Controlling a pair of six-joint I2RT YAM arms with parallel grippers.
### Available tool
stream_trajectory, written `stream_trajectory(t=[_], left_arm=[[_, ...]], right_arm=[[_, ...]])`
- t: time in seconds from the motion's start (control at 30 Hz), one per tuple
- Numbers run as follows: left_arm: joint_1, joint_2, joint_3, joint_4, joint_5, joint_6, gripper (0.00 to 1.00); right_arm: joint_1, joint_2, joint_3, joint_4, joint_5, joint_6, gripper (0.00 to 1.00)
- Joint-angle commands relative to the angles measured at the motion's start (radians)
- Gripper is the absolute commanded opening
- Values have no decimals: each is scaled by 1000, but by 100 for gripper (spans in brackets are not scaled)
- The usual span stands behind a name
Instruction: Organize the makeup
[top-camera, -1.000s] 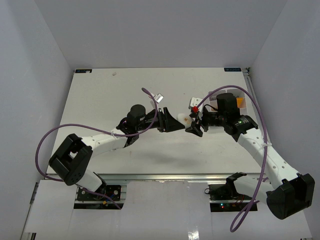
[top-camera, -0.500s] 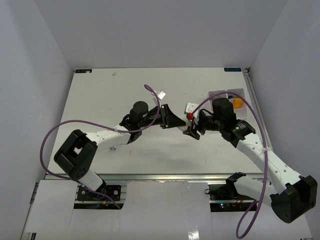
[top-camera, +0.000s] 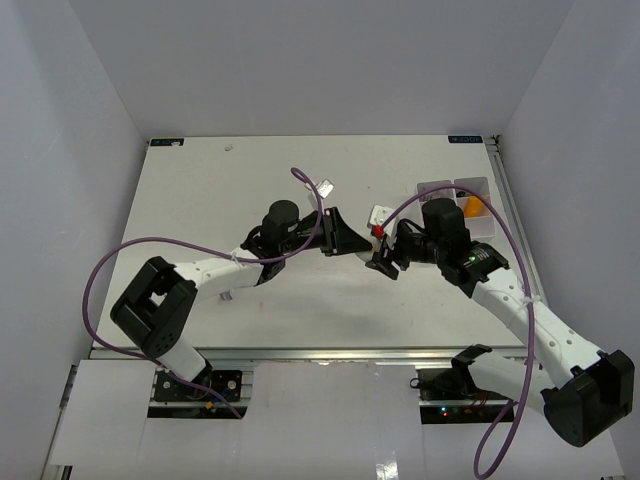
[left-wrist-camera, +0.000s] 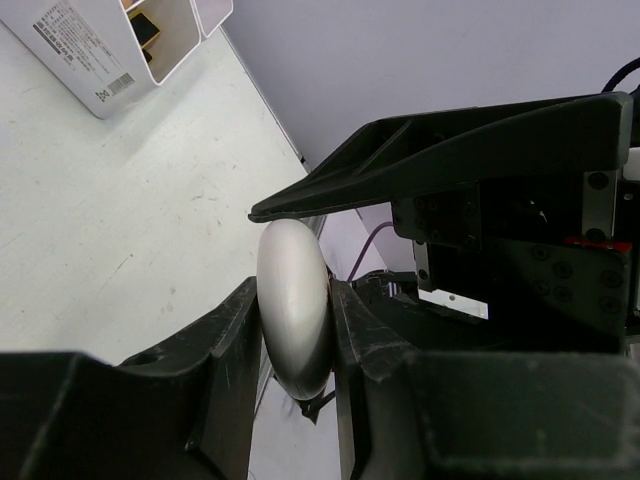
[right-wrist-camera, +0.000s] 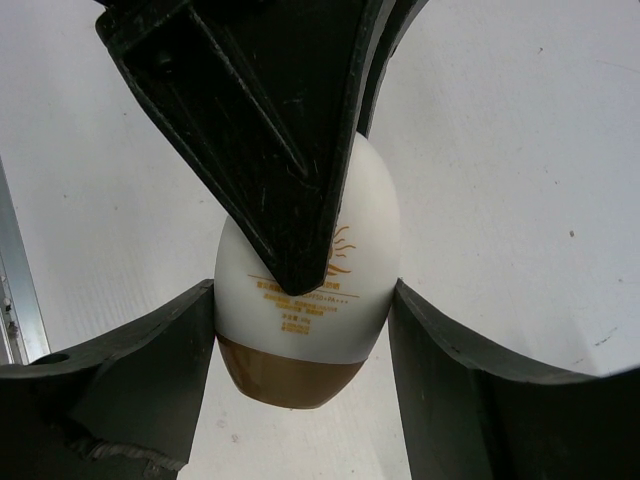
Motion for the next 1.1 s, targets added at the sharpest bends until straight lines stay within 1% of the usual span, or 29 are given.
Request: stream_trajectory(t=[0.0,0.07,0.1,0.17,0.23,0.27,0.53,0.63,0.7,0.77,0.83,0.93,1.0,1.07], left_arm=[[-12,-21,33,-54,93,88,0],[-14,-26,37,-81,98,126,0],[-14,-31,42,-100,99,136,0],[-14,-44,58,-153,98,185,0],[-14,-57,70,-211,91,231,0],[-14,-64,72,-217,87,248,0],[-14,-121,54,-333,46,377,0],[-14,-142,53,-394,45,453,0],[-14,-156,57,-435,54,531,0],[-14,-171,64,-509,56,614,0],[-14,-195,65,-547,58,680,0],[-14,-231,57,-607,77,809,0],[-13,-257,43,-620,101,880,0],[-14,-278,30,-617,129,928,0]], right_arm=[[-3,-7,-9,90,33,6,39],[-3,5,-4,65,9,-17,49],[-3,9,1,58,6,-21,60],[-4,27,18,19,-17,-43,68],[-3,42,27,-6,-35,-63,84],[-3,44,29,-17,-37,-64,90],[-4,3,28,-142,-54,-191,90],[-4,-11,33,-203,-76,-246,90],[-3,-13,40,-246,-100,-281,90],[-4,-9,55,-302,-139,-336,90],[-4,0,74,-356,-194,-416,90],[-3,10,58,-381,-306,-501,90],[-3,32,42,-365,-393,-520,90],[-1,73,55,-359,-441,-513,90]])
